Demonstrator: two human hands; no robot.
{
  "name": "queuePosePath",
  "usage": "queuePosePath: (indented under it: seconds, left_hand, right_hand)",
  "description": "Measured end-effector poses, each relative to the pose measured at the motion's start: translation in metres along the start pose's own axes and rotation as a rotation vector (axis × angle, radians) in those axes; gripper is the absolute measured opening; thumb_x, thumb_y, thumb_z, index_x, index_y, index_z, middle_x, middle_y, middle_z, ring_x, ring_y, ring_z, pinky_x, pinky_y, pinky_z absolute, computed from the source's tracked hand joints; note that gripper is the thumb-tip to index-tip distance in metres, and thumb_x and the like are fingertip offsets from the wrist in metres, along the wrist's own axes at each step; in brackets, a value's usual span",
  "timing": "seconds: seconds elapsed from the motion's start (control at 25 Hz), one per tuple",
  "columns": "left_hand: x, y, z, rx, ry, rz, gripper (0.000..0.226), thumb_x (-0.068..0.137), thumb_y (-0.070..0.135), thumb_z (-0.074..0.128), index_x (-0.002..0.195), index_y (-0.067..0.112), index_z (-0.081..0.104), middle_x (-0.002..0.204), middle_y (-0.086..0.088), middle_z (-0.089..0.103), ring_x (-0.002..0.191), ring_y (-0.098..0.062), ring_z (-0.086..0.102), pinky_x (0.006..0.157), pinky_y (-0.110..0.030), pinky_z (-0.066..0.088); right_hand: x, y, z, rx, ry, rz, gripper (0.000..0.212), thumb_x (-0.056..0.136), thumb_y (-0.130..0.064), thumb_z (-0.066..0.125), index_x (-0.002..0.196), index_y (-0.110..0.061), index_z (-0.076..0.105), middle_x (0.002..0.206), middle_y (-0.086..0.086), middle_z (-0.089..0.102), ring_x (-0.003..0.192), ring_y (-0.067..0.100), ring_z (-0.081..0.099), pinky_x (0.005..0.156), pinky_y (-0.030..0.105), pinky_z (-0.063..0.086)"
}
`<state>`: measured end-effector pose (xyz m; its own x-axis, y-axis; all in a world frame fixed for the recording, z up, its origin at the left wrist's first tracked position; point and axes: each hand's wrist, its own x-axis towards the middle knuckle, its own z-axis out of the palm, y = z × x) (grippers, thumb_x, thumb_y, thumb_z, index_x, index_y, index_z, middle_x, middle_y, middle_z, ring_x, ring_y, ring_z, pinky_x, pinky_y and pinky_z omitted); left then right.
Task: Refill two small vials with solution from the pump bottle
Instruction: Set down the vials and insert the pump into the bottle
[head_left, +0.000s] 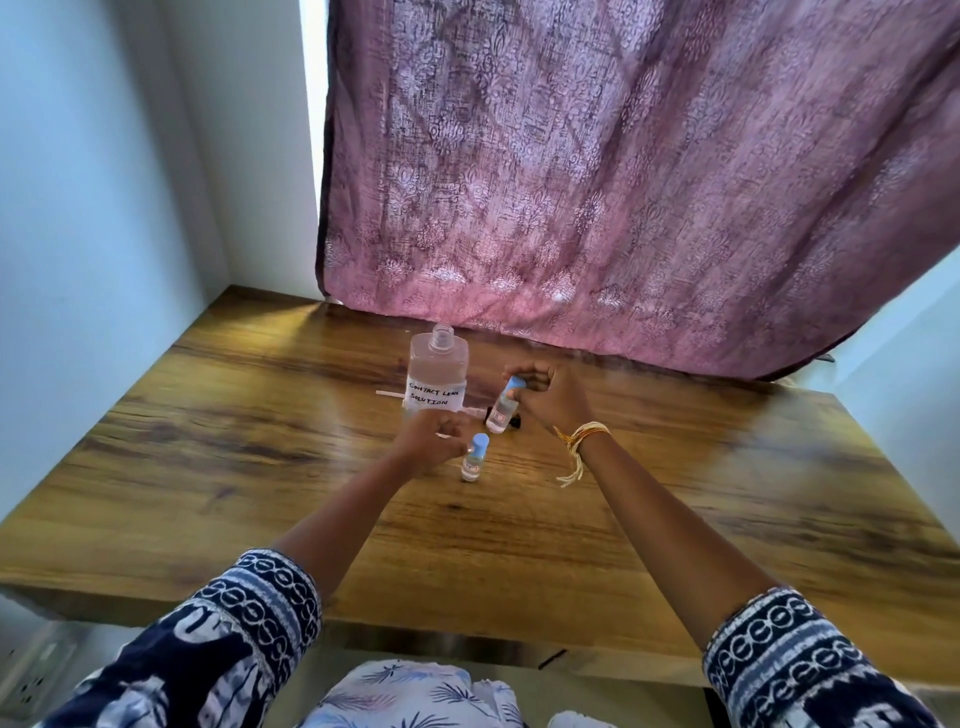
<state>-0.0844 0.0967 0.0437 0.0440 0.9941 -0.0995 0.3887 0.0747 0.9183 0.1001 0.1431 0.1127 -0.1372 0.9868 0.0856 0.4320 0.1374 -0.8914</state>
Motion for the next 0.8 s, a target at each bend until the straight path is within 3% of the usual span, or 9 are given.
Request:
queuePosePath:
  seconds: [0.16,0.32,0.4,0.48,0.56,0.68,0.8]
  left_hand:
    - [0.004,-0.004,0.006,0.098,-0.073,-0.033,0.044,0.078,0.007,0.074,0.121,0.006,0.064,0.107,-0.013,0.069,0.094,-0.023,0.065,0.082,-0.038,0.055]
    - [0.009,-0.009,0.008,0.141,-0.084,-0.062,0.040,0.080,0.006,0.069,0.119,0.006,0.064,0.110,-0.015,0.069,0.102,-0.031,0.066,0.088,-0.045,0.055]
    - [0.010,-0.012,0.008,0.158,-0.098,-0.088,0.038,0.081,0.004,0.068,0.119,0.006,0.065,0.110,-0.011,0.069,0.100,-0.027,0.066,0.087,-0.040,0.056]
    - [0.010,-0.015,0.007,0.162,-0.127,-0.116,0.040,0.082,0.001,0.064,0.121,0.006,0.064,0.112,-0.010,0.070,0.090,-0.023,0.065,0.077,-0.033,0.056]
    - [0.010,-0.018,0.007,0.172,-0.132,-0.123,0.041,0.082,-0.002,0.061,0.123,0.006,0.063,0.113,-0.009,0.070,0.091,-0.023,0.066,0.073,-0.031,0.056]
    - [0.009,-0.023,0.005,0.180,-0.087,-0.124,0.036,0.085,0.002,0.062,0.121,0.007,0.065,0.114,-0.005,0.069,0.100,-0.022,0.065,0.080,-0.033,0.055]
    - [0.011,-0.024,0.002,0.165,0.013,-0.132,0.015,0.086,0.011,0.066,0.100,0.010,0.072,0.092,-0.003,0.071,0.085,-0.017,0.061,0.074,-0.029,0.050]
  right_hand:
    - [-0.006,0.031,-0.002,-0.127,0.042,0.061,0.031,0.076,0.010,0.067,0.103,-0.004,0.071,0.106,0.012,0.072,0.089,0.014,0.066,0.070,0.006,0.050]
    - [-0.016,0.051,-0.002,-0.219,-0.043,0.079,0.029,0.074,0.007,0.070,0.100,-0.006,0.072,0.102,0.008,0.074,0.093,0.019,0.070,0.080,0.021,0.056]
    - [-0.018,0.056,0.000,-0.251,-0.071,0.070,0.028,0.073,0.007,0.069,0.098,-0.005,0.073,0.101,0.007,0.074,0.090,0.016,0.069,0.071,0.008,0.052]
    - [-0.019,0.057,0.002,-0.288,-0.089,0.052,0.027,0.073,0.007,0.067,0.097,-0.004,0.073,0.103,0.007,0.073,0.089,0.015,0.068,0.067,0.004,0.049]
    - [-0.019,0.058,0.004,-0.309,-0.112,0.031,0.028,0.073,0.006,0.067,0.098,-0.005,0.074,0.104,0.008,0.073,0.092,0.018,0.069,0.074,0.014,0.053]
    - [-0.016,0.055,0.002,-0.350,-0.182,0.053,0.033,0.070,0.004,0.069,0.100,-0.010,0.073,0.104,0.008,0.073,0.095,0.022,0.069,0.082,0.034,0.058]
    - [-0.008,0.052,0.000,-0.370,-0.261,0.089,0.034,0.071,-0.008,0.078,0.104,-0.011,0.072,0.105,0.007,0.072,0.099,0.021,0.067,0.086,0.032,0.055]
